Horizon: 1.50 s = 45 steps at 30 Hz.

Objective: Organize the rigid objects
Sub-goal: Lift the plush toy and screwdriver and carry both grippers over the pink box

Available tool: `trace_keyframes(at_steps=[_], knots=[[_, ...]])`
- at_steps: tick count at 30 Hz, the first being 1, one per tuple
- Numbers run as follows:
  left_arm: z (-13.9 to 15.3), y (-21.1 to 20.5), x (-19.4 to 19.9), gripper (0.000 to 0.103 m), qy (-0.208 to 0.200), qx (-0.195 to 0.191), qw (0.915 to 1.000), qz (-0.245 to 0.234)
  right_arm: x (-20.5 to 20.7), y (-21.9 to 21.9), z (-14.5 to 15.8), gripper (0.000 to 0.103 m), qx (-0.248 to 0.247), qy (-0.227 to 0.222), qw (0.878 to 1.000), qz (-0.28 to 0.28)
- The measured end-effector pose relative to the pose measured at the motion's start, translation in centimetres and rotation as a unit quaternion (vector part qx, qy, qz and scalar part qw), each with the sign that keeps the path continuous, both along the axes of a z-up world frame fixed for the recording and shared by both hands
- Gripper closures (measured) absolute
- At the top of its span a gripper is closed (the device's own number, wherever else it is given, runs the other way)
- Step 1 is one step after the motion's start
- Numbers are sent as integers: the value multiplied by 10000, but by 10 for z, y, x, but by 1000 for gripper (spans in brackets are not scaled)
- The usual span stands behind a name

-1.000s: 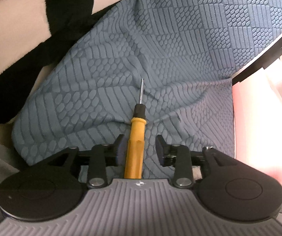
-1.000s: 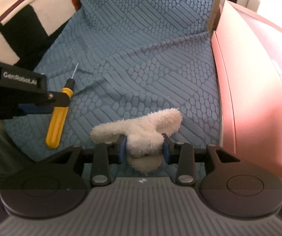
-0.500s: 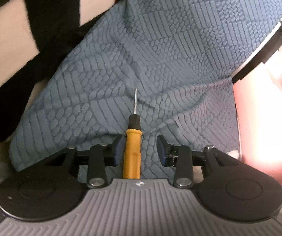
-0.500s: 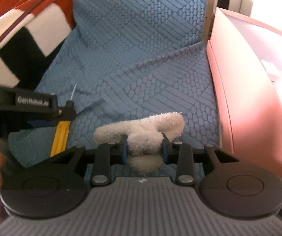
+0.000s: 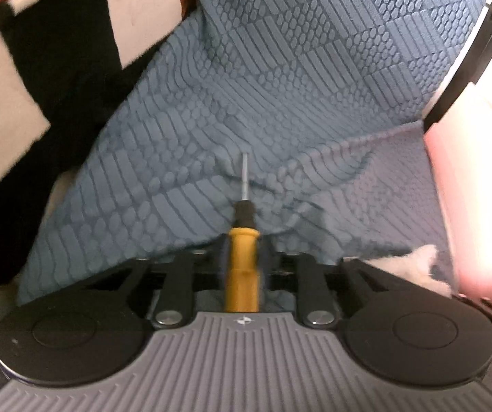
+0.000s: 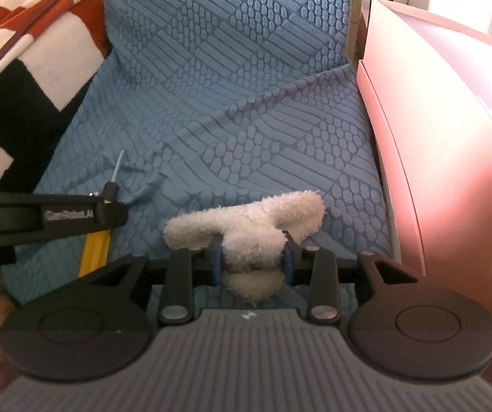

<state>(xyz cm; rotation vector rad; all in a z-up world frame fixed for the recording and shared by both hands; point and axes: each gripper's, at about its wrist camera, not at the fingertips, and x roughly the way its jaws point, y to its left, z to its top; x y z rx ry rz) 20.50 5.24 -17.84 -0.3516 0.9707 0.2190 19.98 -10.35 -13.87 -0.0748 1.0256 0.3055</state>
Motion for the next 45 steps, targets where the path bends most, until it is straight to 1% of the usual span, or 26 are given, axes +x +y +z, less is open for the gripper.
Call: trace_keyframes(at_steps=[5,8,10,12,14,16,19,22,27,34,36,38,41,45], knots=[[1,2,1,84,-30,-69,10000,61,-1,0,-1,67,-1,-50,10000,-32],[2,7,-2,84,-13,-340,9993,121,-1,0,0,67,22,-23,10000,-85],[6,10,-6,84,-72,-531,9984,179,-1,-3,3,67,246,55,9995,-165],[12,9,-9,84,-190,-528,9983,167,1,-8,7,68,557,93,9981,-249],[18,9,-13,84,-295,-515,9981,163,-1,-9,12,68,633,-1,9976,-288],[24,10,-16,84,-386,-628,9971,164,-4,-9,19,68,616,-158,9975,-293],[32,12,-24,84,-504,-721,9960,165,-7,-11,28,68,696,-201,9970,-280],[39,12,-31,84,-585,-771,9952,130,-14,-12,36,68,615,-290,9974,-240],[46,13,-45,84,-732,-742,9945,27,-21,-14,56,68,493,-507,9973,-177],[71,10,-63,84,-1018,-740,9919,-158,-40,-28,92,68,543,-755,9955,-179],[78,7,-64,84,-992,-762,9920,-150,-47,-31,104,68,491,-833,9952,-172],[89,3,-65,84,-1029,-886,9906,-152,-53,-36,116,68,502,-847,9950,-188],[108,-6,-70,84,-1117,-854,9897,-281,-62,-49,137,68,480,-944,9938,-350],[134,-20,-82,84,-1169,-893,9880,-462,-72,-66,162,68,415,-1063,9927,-400]])
